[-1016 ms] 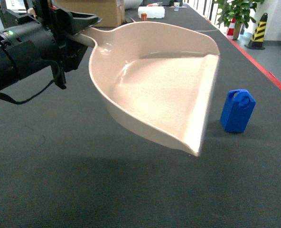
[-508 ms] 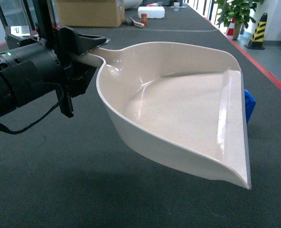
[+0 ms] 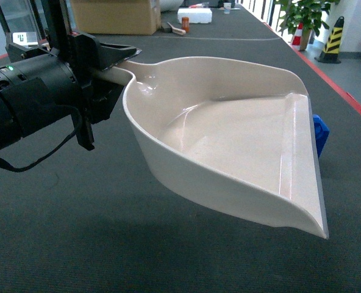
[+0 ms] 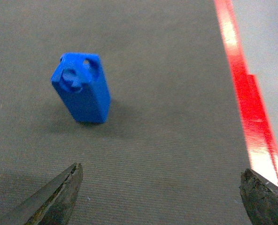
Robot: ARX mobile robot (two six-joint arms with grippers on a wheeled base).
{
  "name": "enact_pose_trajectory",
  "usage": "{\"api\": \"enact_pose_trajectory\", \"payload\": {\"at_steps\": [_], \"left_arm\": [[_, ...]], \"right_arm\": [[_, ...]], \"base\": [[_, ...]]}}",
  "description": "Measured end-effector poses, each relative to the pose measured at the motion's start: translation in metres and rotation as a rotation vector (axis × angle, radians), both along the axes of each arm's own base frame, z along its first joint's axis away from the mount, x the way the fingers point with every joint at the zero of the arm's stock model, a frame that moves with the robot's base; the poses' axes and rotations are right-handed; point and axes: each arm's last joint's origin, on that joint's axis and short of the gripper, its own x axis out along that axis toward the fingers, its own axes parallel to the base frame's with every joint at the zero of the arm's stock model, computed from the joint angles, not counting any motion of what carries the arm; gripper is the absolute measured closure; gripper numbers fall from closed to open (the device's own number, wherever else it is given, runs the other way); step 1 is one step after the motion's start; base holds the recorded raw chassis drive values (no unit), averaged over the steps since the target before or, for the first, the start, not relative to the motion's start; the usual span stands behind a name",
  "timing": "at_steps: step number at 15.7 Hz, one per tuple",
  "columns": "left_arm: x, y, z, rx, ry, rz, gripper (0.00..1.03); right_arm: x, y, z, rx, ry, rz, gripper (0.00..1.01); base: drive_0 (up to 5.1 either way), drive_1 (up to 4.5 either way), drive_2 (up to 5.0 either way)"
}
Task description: Place part in tray to right shelf
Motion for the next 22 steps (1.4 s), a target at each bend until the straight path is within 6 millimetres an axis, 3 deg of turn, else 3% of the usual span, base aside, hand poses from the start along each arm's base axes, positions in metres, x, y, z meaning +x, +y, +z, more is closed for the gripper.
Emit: {"api": "enact_pose_trajectory", "payload": {"at_steps": [3, 7, 12, 13, 16, 17, 18, 20, 22], "left_arm": [[0.0, 0.0, 0.0, 0.0, 0.001, 0.0, 0.9], [0.0, 0.0, 0.0, 0.0, 0.001, 0.0, 0.9], [0.001, 0.003, -0.001, 0.019, -0.006, 0.05, 0.9], [0.001, 0.003, 0.0, 0.013, -0.007, 0.02, 0.9], [0.0, -0.001, 0.0, 0.004, -0.001, -0.004, 0.9], [0.0, -0.001, 0.0, 0.0, 0.0, -0.004, 0.9], [0.0, 0.001, 0.0, 0.0, 0.001, 0.007, 0.9], [0.0, 0.001, 0.0, 0.0, 0.001, 0.003, 0.9], [0.0, 0.001, 0.0, 0.001, 0.001, 0.002, 0.9]], "right_arm": [[0.049, 0.014, -0.011, 0.003, 0.091, 0.121, 0.03], [0.111, 0.049, -0.005, -0.017, 0.095, 0.235, 0.03], [0.148, 0.067, -0.023, -0.078, 0.106, 0.18, 0.03], [0.151, 0.07, -0.027, -0.082, 0.109, 0.165, 0.08], [0.152, 0.068, -0.037, -0.041, 0.13, 0.124, 0.34], [0.144, 0.06, -0.035, -0.014, 0.098, 0.07, 0.51], [0.105, 0.039, -0.004, -0.038, 0.05, -0.043, 0.54], [0.077, 0.034, 0.04, -0.029, -0.084, -0.073, 0.54], [0.048, 0.047, 0.09, 0.022, -0.236, -0.032, 0.54]], "base": [[0.0, 0.0, 0.0], [0.0, 0.0, 0.0], [0.0, 0.0, 0.0], [0.0, 0.0, 0.0], [0.0, 0.0, 0.0], [0.0, 0.0, 0.0], [0.0, 0.0, 0.0], [0.0, 0.0, 0.0], [0.0, 0.0, 0.0]]}}
